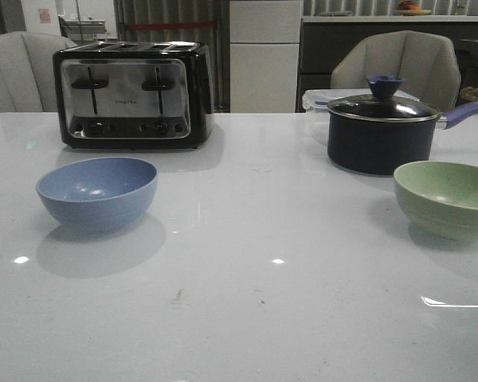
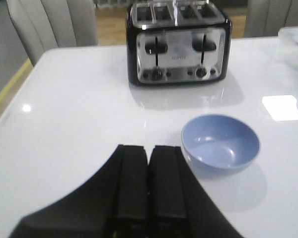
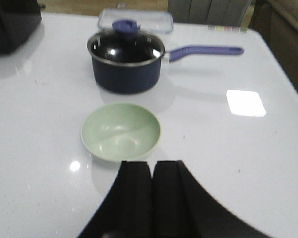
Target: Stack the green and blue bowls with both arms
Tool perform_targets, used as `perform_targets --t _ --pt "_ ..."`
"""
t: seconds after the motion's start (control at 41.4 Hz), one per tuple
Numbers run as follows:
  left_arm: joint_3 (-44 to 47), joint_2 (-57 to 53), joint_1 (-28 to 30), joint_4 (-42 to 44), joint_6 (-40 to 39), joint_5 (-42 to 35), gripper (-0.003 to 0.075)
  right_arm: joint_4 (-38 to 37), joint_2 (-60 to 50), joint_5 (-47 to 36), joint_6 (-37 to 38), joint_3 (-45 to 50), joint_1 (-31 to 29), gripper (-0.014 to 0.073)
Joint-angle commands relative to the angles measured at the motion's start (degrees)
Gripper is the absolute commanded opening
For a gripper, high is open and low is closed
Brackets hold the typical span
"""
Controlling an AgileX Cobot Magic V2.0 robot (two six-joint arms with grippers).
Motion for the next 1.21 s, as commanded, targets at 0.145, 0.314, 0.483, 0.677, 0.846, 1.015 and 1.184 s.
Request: perform_targets --t 0.145,0.314,0.483,0.677,0.846,1.015,1.184 --pt "-1.9 7.1 0.1 -0.9 -0.6 -1.8 0.0093 -0.7 8.6 -0.8 0.0 -1.8 -0.1 0.0057" --pt "-1.9 10.4 0.1 -0.9 -0.6 -2.0 0.0155 -0.7 13.3 -0.6 0.0 -1.8 -0.1 0.0128" --pt "-1.9 12.0 0.1 -0.9 -0.6 -2.1 0.0527 -0.7 17.9 -1.6 0.0 -1.8 -0.1 0.045" --pt "-1.9 12.4 -0.5 -4.2 0.6 -3.1 0.0593 -0.6 25.2 -2.2 3.2 -4.2 -1.1 0.0531" --pt "-1.9 12.4 -5.7 -5.4 3.1 -3.4 0.0555 1.7 33.9 -1.9 3.5 -8.8 -4.7 0.0531" --pt "-1.9 12.4 -11.9 -5.3 4.8 -3.9 0.0526 3.9 44.6 -1.5 2.0 -15.0 -7.8 0.0528" --pt "-1.9 12.5 -14.4 -5.3 4.9 -4.3 0.0526 9.2 55.1 1.2 -3.1 -22.6 -8.9 0.0528"
